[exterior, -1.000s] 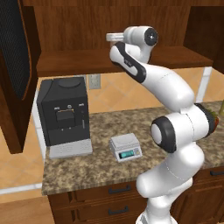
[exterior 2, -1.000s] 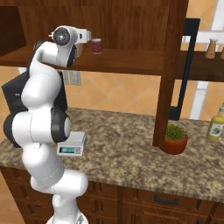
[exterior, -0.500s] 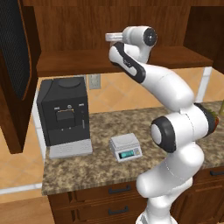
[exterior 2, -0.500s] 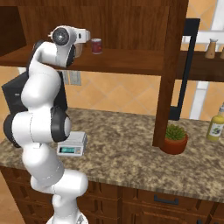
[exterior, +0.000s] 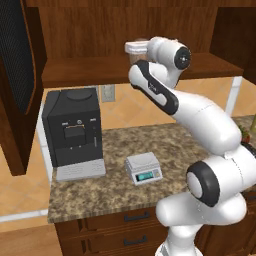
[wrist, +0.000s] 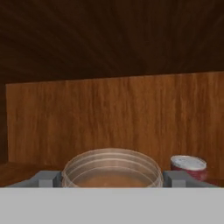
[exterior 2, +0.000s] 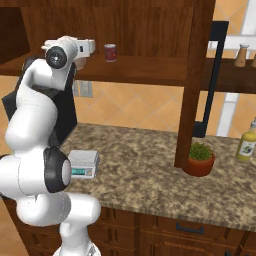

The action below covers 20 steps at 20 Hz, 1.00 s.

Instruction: Pick the honey bottle and place it on the digital scale for weighing, and close the cabinet.

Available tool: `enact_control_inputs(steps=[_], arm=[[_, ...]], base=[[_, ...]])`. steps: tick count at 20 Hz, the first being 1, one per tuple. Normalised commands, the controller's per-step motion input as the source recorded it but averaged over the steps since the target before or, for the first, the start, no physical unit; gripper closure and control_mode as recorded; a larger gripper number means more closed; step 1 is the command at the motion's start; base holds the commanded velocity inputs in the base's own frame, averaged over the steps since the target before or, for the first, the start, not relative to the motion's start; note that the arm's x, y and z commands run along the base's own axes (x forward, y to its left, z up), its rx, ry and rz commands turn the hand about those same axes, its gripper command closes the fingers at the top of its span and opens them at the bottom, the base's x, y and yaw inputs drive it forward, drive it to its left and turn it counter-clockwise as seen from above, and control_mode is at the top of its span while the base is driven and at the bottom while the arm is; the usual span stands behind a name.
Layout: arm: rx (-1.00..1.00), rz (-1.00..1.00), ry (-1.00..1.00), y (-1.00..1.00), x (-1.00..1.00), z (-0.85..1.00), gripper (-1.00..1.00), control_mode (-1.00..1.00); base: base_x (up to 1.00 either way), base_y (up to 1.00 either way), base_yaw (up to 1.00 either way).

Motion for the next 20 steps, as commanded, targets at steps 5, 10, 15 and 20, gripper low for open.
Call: enact_control_inputs(steps=[5,10,15,20], arm=[[0.01,0.00,-0.10,0.00,-1.00,0.00,1.00,-1.00],[0.00,0.02,-0.02,-0.05,-1.00,0.00,1.00,-1.00],[-0.01,0.20,0.00,-0.26,-0.74,-0.26,1.00,-1.00],[0.00,0.44,0.00,-0.39,-0.34,-0.61,1.00,-1.00]], base=[[0.00,0.00,0.00],[0.00,0.00,0.00],[0.00,0.00,0.00],[0.00,0.00,0.00]])
